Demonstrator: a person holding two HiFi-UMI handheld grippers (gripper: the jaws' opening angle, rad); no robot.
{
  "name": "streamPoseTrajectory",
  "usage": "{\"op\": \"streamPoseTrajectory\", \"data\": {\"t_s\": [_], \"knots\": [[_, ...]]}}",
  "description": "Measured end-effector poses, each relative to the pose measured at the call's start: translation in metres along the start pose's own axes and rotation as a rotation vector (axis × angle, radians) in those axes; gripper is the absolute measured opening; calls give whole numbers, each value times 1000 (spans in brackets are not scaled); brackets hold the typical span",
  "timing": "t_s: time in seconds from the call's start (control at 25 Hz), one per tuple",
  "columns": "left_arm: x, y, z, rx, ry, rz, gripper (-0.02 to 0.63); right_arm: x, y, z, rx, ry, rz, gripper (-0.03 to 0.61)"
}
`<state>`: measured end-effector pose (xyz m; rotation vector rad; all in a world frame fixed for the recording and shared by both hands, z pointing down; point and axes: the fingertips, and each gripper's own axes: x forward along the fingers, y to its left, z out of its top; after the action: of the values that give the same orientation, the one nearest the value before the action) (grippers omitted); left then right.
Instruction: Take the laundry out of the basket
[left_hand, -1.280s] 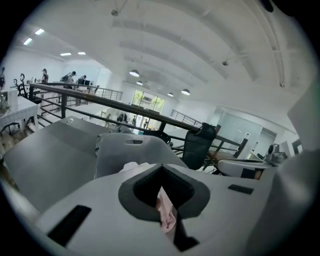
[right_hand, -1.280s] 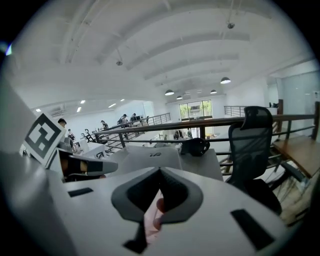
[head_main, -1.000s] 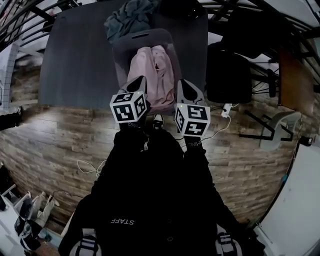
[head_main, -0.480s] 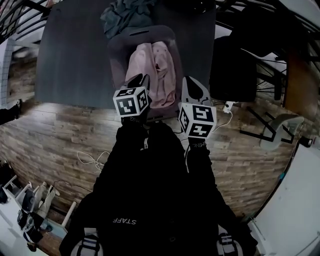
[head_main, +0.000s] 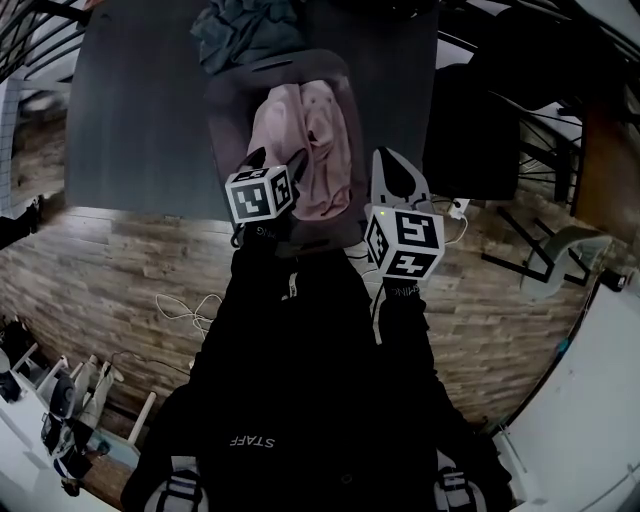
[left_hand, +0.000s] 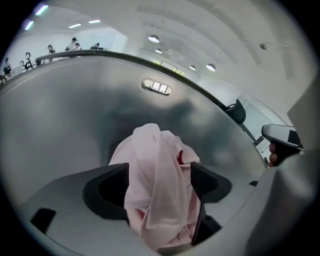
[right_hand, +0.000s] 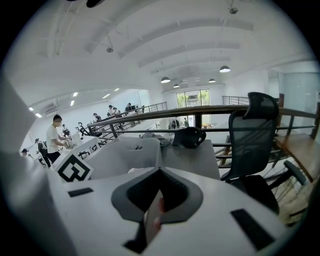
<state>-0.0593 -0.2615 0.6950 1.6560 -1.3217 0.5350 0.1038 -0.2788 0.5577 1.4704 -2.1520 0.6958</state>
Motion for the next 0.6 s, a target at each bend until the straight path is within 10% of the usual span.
{"op": "streamPoseTrajectory", "data": {"t_s": [0.6], "knots": [[72, 19, -34, -16, 145, -11, 583, 22, -21, -9, 30, 18, -5, 15]]}}
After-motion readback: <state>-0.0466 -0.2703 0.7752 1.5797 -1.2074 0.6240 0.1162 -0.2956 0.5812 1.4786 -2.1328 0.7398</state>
